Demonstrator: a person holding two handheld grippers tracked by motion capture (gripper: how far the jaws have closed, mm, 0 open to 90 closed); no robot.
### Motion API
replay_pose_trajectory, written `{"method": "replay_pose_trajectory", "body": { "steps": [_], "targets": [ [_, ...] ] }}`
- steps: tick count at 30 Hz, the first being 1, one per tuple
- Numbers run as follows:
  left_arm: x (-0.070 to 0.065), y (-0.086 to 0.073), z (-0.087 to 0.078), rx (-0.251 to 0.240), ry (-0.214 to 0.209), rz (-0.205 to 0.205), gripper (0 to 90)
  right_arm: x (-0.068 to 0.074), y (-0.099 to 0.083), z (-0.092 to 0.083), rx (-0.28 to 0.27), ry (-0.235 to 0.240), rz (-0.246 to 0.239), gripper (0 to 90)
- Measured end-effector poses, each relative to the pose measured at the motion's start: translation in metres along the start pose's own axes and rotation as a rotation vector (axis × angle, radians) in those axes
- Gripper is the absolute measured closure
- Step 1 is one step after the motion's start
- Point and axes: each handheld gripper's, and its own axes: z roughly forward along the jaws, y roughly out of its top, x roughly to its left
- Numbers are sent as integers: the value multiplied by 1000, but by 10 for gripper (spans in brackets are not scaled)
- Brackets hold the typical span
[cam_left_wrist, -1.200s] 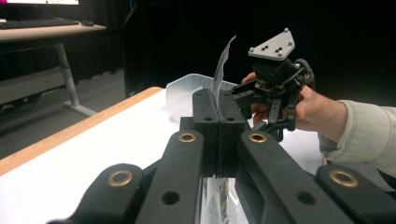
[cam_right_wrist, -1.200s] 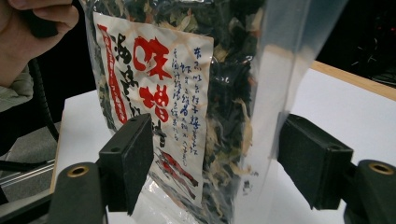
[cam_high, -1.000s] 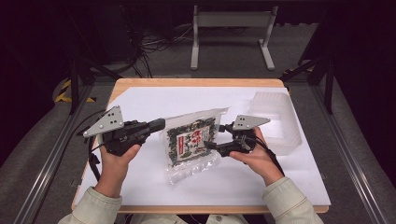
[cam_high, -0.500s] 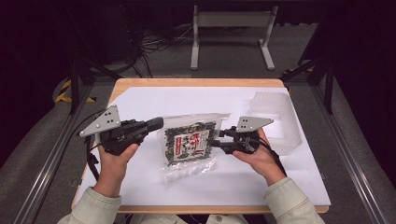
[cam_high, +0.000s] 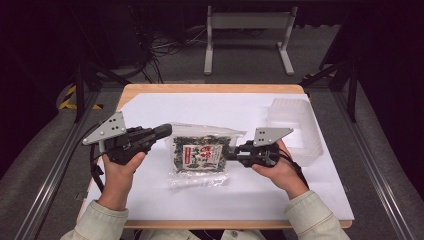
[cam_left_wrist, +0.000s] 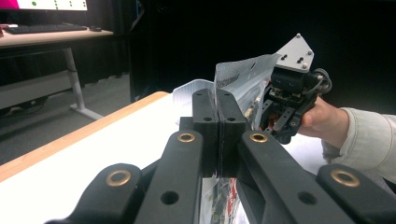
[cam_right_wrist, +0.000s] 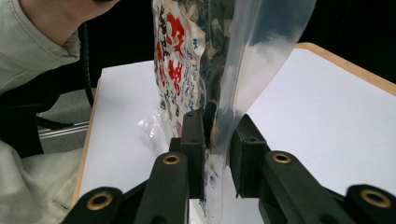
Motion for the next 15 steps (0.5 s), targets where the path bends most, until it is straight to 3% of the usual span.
{"method": "replay_pose_trajectory", "body": {
  "steps": [6, 12, 15],
  "targets": [
    [5, -2, -1, 3, 6, -10, 837, 1, 3, -6, -2, 26, 4, 781],
    [10, -5, 3, 6, -15, -51, 664, 2, 7, -16, -9, 20, 4, 787],
    [10, -6, 4, 10, 2, -47, 580, 2, 9, -21, -8, 9, 3, 789]
  ]
}}
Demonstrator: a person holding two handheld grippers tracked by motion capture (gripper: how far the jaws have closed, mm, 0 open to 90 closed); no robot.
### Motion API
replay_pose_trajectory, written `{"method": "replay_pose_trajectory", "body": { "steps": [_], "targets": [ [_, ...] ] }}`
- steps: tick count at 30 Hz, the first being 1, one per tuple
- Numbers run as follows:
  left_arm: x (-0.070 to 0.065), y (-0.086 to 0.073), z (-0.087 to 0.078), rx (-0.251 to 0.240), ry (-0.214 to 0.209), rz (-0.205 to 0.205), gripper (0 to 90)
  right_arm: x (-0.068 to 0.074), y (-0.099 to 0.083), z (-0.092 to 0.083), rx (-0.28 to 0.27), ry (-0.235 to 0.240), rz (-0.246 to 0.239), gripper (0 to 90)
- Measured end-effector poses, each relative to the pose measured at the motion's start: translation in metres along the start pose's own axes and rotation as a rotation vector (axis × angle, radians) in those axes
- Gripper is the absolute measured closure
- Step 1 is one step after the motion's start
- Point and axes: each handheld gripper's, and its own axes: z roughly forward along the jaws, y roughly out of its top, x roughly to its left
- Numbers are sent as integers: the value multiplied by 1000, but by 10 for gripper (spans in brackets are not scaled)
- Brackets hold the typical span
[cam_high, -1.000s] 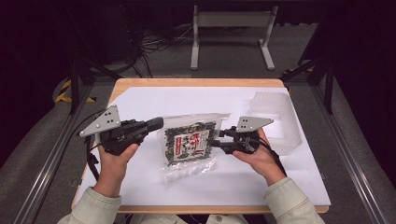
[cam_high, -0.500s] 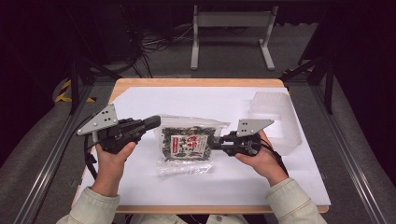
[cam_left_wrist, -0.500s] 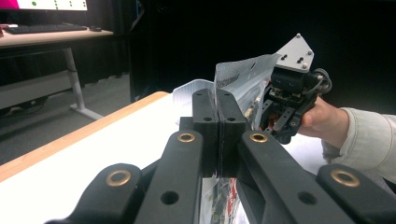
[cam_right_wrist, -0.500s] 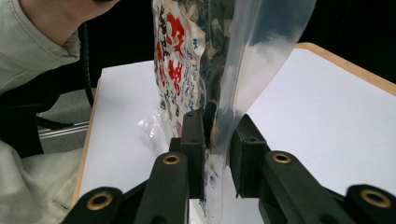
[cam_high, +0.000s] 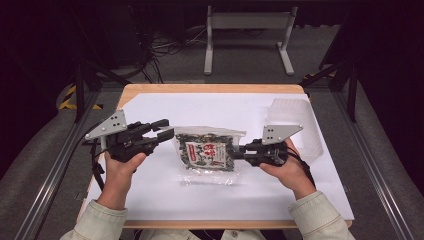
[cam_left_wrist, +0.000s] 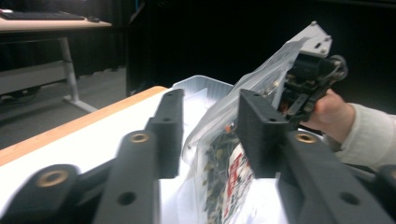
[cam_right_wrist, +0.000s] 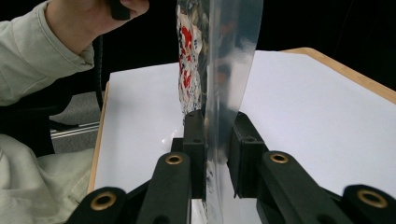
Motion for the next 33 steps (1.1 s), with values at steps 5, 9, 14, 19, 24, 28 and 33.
{"method": "replay_pose_trajectory", "body": {
  "steps": [5, 9, 14, 19, 24, 28, 33],
  "targets": [
    [1, -2, 0, 15, 24, -5, 503, -1, 2, -8, -12, -9, 6, 790],
    [4, -6, 1, 35, 37, 4, 473, -2, 5, -17, -20, -26, 9, 790],
    [8, -12, 0, 50, 64, -3, 434, -5, 9, -31, -38, -59, 20, 789],
    [12, -19, 1, 79, 70, -1, 410, -7, 13, -45, -46, -90, 28, 789],
    [16, -27, 1, 98, 75, -12, 395, -10, 18, -60, -43, -124, 40, 789],
    [22, -36, 0, 101, 82, -32, 385, -13, 20, -69, -38, -149, 55, 789],
    [26, -46, -1, 110, 89, -43, 371, -15, 22, -78, -35, -178, 69, 789]
  ]
}}
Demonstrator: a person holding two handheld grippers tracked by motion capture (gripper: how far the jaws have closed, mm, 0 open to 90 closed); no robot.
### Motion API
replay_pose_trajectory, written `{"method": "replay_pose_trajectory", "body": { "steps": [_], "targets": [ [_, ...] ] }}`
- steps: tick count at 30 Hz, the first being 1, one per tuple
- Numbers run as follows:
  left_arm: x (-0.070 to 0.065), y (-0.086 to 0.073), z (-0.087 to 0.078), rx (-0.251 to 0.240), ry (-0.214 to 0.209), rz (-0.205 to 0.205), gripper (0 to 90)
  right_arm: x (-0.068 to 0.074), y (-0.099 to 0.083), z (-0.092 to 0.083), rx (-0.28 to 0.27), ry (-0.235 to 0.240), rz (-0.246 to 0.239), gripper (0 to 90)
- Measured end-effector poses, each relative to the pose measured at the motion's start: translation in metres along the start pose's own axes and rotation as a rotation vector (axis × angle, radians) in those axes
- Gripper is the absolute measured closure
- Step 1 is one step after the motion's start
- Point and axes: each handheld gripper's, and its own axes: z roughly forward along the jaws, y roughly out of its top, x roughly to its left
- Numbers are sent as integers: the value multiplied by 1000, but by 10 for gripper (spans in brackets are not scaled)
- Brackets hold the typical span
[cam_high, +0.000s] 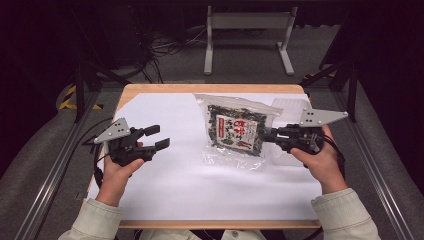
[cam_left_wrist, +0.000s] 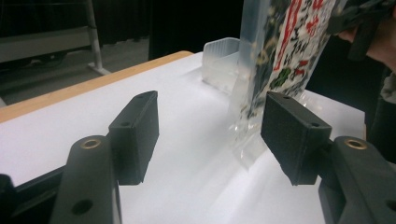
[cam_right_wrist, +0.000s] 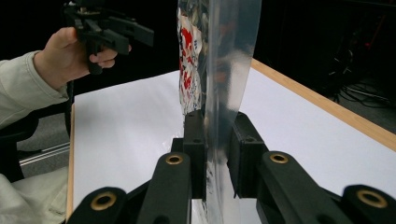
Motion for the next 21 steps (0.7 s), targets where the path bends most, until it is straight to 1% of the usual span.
{"method": "replay_pose_trajectory", "body": {
  "steps": [4, 8, 10, 11, 13, 16, 19, 20, 21],
  "targets": [
    [4, -11, 4, 19, 19, 4, 358, -5, 4, -11, 8, -31, 20, 789],
    [6, -16, 5, 23, 19, -1, 353, -8, 8, -21, 6, -58, 37, 789],
    [7, -19, 6, 24, 16, -9, 353, -9, 9, -24, 6, -66, 41, 789],
    [8, -21, 7, 21, 18, -3, 353, -10, 11, -26, 7, -74, 49, 789],
    [9, -23, 9, 29, 17, -2, 351, -12, 13, -31, 10, -89, 57, 789],
    [11, -27, 11, 34, 17, -6, 351, -15, 17, -38, 25, -125, 66, 789],
    [14, -31, 13, 38, 23, -10, 349, -18, 19, -44, 32, -149, 77, 789],
    [14, -33, 13, 40, 24, -20, 347, -19, 20, -46, 32, -158, 79, 789],
    [16, -34, 14, 42, 30, -16, 343, -20, 21, -47, 33, -165, 82, 789]
  ]
}}
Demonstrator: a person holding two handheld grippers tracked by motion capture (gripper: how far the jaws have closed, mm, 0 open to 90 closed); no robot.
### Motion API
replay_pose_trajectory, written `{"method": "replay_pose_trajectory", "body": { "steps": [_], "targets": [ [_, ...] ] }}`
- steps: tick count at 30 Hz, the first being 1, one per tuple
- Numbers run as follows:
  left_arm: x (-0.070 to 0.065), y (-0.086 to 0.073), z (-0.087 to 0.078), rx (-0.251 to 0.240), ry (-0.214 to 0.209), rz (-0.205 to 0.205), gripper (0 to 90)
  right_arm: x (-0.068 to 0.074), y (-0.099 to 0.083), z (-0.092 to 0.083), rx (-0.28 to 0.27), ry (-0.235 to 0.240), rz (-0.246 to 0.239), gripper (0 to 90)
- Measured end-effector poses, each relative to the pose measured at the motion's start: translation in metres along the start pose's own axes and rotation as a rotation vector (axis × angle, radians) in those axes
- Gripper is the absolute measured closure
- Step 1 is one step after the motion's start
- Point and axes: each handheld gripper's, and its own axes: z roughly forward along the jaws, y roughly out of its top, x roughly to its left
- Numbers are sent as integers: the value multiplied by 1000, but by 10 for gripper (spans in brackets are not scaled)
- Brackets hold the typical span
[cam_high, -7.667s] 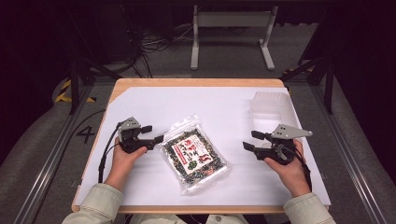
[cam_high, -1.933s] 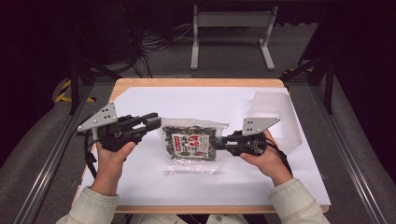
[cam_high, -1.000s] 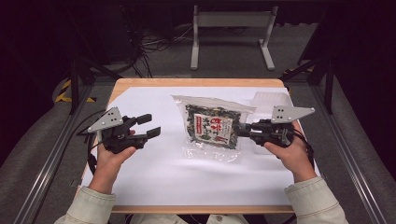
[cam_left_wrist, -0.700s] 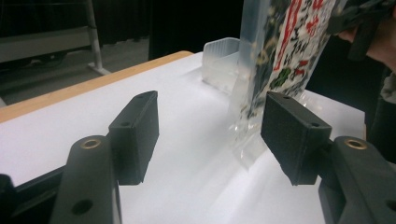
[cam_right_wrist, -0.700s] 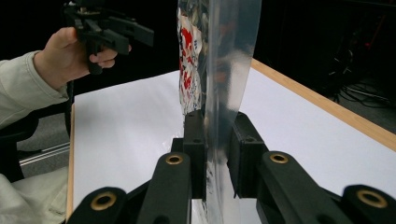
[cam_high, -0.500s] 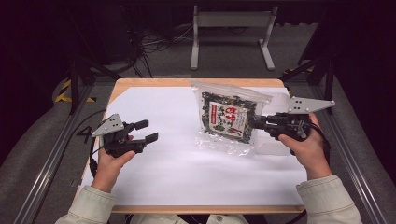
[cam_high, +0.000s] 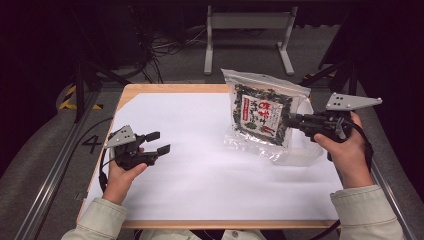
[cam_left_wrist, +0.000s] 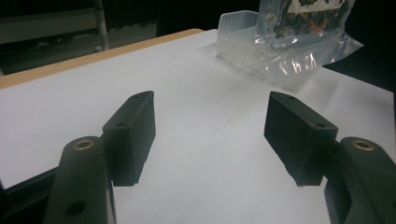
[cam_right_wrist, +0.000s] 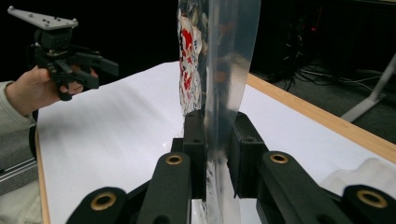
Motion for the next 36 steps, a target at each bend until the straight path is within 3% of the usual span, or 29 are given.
{"method": "replay_pose_trajectory", "body": {
  "steps": [8, 17, 36],
  "targets": [
    [7, -7, 2, 9, 20, -14, 334, -12, 6, -12, 6, -72, 34, 789],
    [6, -8, 2, 5, 19, -16, 335, -27, 8, -23, 3, -162, 75, 789],
    [7, -8, 1, 3, 20, -17, 337, -48, -1, -42, -7, -285, 106, 789]
  ]
}}
